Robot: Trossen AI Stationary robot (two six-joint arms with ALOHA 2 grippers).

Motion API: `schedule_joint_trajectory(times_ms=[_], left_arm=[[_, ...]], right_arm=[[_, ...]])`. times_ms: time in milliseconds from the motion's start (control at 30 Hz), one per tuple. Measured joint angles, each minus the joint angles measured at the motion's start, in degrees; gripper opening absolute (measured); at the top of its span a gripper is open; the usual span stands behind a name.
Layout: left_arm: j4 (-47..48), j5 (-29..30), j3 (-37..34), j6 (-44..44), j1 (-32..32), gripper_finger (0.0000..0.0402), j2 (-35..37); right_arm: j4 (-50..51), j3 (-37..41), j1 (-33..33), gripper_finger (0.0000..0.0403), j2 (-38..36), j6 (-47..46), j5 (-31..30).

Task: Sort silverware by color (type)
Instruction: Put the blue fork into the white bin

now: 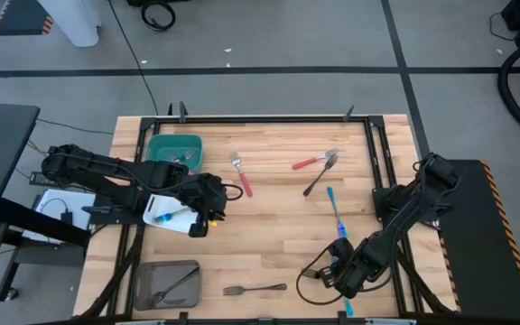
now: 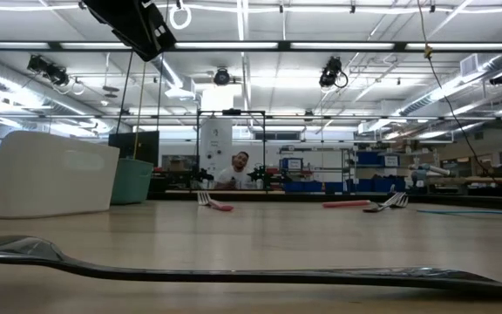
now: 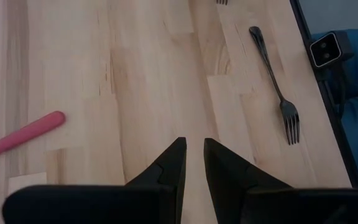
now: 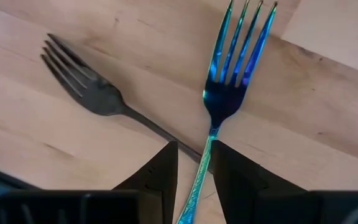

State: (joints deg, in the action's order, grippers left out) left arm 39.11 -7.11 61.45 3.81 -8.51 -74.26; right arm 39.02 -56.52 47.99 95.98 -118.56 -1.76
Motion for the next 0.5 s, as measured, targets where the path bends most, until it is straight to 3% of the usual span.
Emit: schedule_joint_trajectory(times_ms=[500], left_arm=[[-0.48, 0.02, 0.0, -0.48, 0.04, 0.0066, 0.0]], right_arm=[[-0.16, -0.21, -0.11, 0.0102, 6.16, 0.04, 3.68]])
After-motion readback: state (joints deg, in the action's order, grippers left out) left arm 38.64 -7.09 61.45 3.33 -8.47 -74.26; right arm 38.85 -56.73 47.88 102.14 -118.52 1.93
